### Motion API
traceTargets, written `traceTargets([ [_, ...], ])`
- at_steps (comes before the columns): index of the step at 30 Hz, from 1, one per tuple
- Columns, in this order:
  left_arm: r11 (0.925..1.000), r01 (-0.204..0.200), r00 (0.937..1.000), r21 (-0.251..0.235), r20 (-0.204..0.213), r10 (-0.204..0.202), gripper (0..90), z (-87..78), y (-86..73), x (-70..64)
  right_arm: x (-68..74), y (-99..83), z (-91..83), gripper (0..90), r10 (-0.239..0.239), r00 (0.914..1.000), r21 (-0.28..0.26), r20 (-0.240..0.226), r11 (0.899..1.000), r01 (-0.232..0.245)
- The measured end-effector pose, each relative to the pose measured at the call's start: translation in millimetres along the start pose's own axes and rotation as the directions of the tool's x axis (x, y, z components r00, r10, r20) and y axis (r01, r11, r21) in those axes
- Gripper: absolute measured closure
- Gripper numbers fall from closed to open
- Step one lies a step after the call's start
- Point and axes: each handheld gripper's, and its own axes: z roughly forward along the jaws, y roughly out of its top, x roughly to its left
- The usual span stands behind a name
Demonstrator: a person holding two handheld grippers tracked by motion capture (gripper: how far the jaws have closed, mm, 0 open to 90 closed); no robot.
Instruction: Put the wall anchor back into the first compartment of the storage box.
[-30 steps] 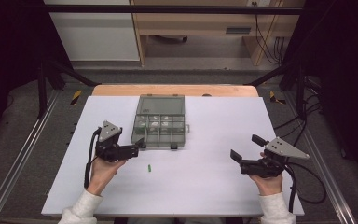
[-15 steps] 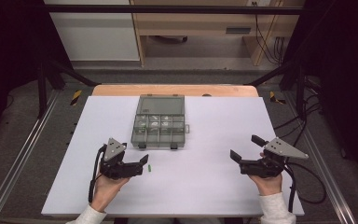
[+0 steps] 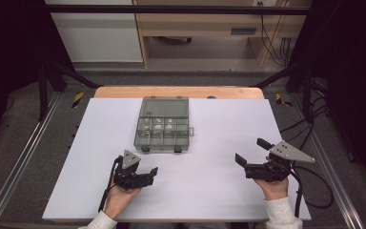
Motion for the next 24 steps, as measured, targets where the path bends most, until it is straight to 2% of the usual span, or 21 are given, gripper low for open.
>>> traceTargets([
  [7, 0.9982, 0.003, 1.0000, 0.060, -0.006, -0.002, 37.8, 14.2, -6.1, -3.3, -1.4, -0.9, -0.3, 0.4, 0.000, 1.0000, 0.000, 0.001, 1.000, 0.000],
  [15, 0.9959, 0.009, 0.9998, 0.090, -0.016, -0.007, 56.9, 21.1, -8.2, -5.7, 0.3, -0.9, 0.6, 0.4, -0.001, 1.0000, 0.008, 0.002, 1.000, 0.001],
  [22, 0.9927, 0.010, 0.9996, 0.120, -0.026, -0.007, 67.1, 27.0, -7.8, -8.7, 0.2, -1.0, 0.7, 0.4, -0.006, 1.0000, 0.004, 0.000, 1.000, 0.006],
  [24, 0.9926, 0.010, 0.9991, 0.121, -0.041, -0.005, 70.0, 27.4, -7.6, -10.3, 0.2, -0.8, 0.5, 0.4, -0.007, 1.0000, 0.003, 0.000, 1.000, 0.007],
])
